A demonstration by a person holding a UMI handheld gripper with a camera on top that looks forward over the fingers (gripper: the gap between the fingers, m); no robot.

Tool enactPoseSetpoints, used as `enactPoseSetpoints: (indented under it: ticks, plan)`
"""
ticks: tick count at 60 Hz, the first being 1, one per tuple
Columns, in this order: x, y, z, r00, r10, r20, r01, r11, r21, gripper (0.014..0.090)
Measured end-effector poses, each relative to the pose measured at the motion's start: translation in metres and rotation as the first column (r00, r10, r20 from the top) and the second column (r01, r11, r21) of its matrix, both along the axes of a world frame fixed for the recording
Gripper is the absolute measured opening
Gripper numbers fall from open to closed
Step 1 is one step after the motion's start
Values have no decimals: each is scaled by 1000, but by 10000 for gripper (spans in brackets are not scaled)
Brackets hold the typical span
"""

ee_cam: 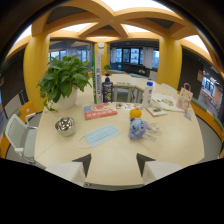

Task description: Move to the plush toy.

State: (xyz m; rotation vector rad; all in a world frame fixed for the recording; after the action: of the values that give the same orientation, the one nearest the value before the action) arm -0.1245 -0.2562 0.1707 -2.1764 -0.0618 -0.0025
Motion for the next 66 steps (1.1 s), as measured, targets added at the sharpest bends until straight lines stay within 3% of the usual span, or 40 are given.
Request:
enactPoseSetpoints:
  ticks: [23,49,66]
  plan:
    - [43,-4,-29,995,-89,54,91,995,-35,859]
    - [112,163,-66,996,-56,64,59,997,-42,859]
    - [118,198,-92,1000,-16,18,18,994,-105,862]
